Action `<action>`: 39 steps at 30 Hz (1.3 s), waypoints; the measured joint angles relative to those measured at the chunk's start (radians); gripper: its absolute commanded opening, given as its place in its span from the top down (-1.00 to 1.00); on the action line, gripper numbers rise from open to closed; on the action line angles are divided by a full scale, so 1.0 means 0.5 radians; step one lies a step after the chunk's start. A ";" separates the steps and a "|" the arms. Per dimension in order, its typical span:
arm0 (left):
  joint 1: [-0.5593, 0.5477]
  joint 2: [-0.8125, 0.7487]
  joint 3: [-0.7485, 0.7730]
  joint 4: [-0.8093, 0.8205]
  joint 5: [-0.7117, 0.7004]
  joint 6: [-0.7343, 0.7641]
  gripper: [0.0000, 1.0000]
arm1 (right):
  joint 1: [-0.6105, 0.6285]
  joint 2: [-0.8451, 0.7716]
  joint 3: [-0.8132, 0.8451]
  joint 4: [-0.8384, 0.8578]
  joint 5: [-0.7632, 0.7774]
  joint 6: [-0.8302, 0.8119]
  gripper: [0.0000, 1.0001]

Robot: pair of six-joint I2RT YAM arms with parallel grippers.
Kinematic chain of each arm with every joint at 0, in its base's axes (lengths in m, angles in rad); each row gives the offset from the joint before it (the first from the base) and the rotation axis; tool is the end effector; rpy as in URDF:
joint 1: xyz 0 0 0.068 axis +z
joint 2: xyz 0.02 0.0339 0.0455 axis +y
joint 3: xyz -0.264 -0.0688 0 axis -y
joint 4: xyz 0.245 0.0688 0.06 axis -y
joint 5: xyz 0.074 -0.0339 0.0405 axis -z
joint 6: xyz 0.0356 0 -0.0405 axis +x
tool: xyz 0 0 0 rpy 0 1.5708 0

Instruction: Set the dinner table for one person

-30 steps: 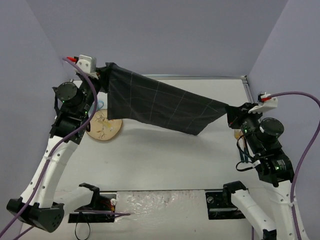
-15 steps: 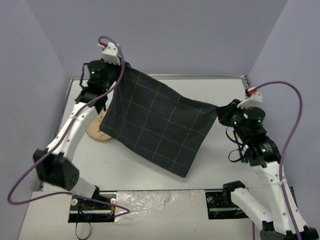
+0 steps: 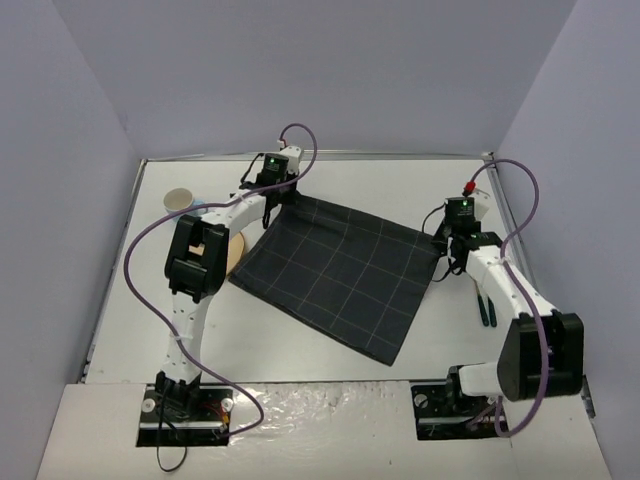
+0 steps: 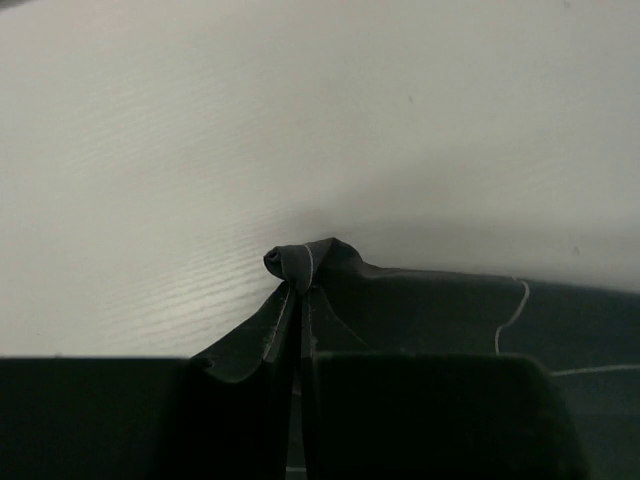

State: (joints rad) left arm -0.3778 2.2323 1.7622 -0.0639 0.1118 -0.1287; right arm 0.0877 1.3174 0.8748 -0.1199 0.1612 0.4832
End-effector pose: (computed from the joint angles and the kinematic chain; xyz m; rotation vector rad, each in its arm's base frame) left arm 0.4837 -0.1962 0.2087 0.3318 2.1034 -0.4195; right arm 0.2926 0.0200 0.2602 0.5109 2.0674 0.1656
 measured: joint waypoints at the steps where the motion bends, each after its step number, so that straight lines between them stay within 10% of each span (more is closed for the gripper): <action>1: 0.000 0.015 0.035 0.001 -0.024 -0.022 1.00 | -0.020 0.075 0.028 0.030 0.010 -0.009 1.00; 14: 0.073 0.027 0.047 -0.063 -0.397 -0.442 1.00 | -0.086 1.185 0.896 0.254 -0.028 -0.295 1.00; 32: 0.157 0.027 0.021 -0.224 -0.597 -0.696 0.98 | -0.071 1.871 1.679 0.321 -0.395 -0.733 1.00; 39: 0.186 0.049 0.044 -0.232 -0.598 -0.623 0.11 | -0.071 1.962 1.774 0.317 -0.430 -0.763 0.46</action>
State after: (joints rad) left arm -0.2846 2.2569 1.7841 -0.1798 -0.1873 -0.4400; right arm 0.0524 2.2983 1.7617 0.0387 -0.0539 0.1018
